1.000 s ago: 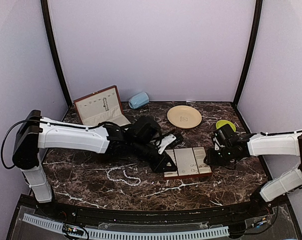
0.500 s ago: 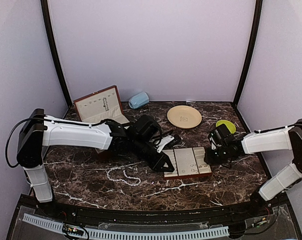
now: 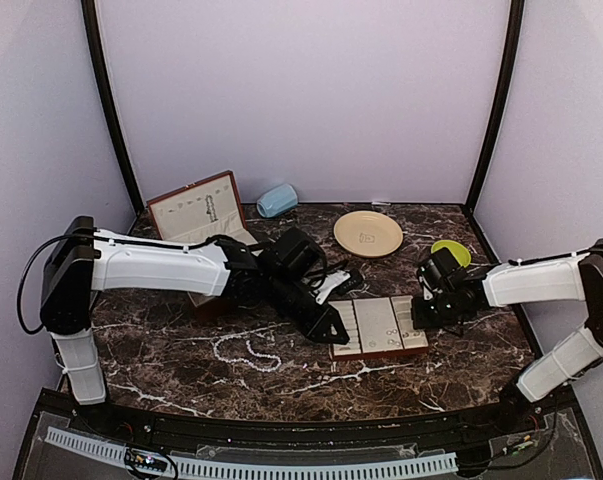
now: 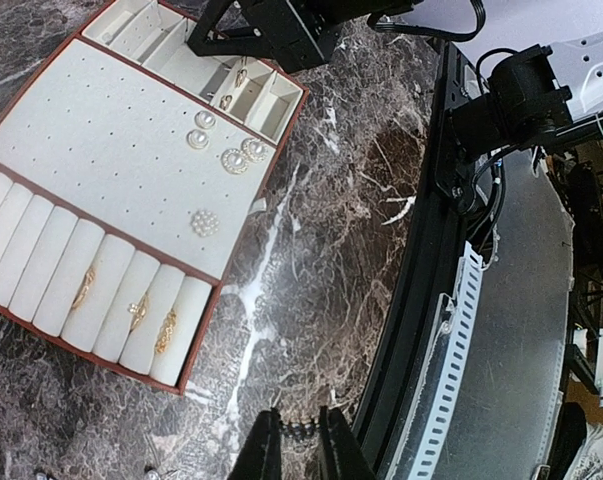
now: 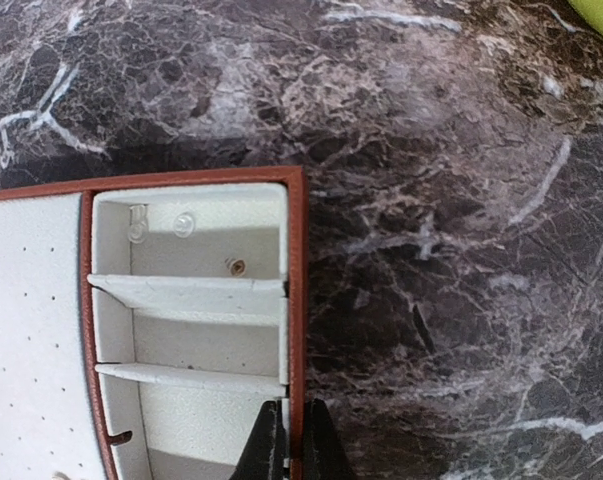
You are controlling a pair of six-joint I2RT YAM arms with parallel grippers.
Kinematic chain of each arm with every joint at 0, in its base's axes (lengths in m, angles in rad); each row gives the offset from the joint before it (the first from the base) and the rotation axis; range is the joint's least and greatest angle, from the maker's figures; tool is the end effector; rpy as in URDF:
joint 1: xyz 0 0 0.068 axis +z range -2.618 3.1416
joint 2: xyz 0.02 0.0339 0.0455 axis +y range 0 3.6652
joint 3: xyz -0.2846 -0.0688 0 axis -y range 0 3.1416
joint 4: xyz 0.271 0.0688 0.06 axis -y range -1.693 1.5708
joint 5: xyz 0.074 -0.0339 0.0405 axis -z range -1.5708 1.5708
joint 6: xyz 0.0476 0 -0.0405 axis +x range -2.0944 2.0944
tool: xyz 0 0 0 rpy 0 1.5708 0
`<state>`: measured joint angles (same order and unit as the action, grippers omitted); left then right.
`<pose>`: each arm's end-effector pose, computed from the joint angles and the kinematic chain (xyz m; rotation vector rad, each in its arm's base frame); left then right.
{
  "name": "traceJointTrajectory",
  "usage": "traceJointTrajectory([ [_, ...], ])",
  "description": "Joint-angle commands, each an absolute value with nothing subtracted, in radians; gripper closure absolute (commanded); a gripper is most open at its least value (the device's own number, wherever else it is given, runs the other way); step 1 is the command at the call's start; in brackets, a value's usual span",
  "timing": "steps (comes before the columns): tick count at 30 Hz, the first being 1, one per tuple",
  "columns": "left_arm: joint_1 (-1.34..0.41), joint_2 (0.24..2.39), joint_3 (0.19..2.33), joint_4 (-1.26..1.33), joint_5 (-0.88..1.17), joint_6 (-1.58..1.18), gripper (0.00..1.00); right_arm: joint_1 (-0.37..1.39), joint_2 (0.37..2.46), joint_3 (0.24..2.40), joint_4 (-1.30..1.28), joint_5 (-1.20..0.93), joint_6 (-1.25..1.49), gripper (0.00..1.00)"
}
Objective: Organize the mixed jewelry
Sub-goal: Adjust the compartment layer at the center of the board.
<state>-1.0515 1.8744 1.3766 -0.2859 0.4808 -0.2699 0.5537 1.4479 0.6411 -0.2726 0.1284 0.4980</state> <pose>0.2063 -0.4052 0.2264 1.2180 2.2713 -1.1496 0.2355 0.1384 0.1349 -0.0311 2.6477 0.1860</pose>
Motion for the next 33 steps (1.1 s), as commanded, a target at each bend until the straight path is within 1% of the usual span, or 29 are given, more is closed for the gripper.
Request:
traceJointTrajectory([
  [1,-1.046,1.898,1.425,-0.352,0.541,-0.276,0.92,0.589,1.406,0.633,-0.336,0.151,0.518,1.00],
  [12,-1.046,1.969,1.463,-0.401,0.652,-0.355,0.92,0.699,1.391,0.615,-0.343,0.155,0.590,1.00],
  [21,-1.046,2.021,1.496,-0.481,0.591,-0.389,0.95,0.767,1.404,0.618,-0.337,0.197,0.621,1.00],
  [33,-1.073,2.099,1.586,-0.573,0.530,-0.351,0.95,0.788,1.425,0.609,-0.300,0.195,0.643,1.00],
])
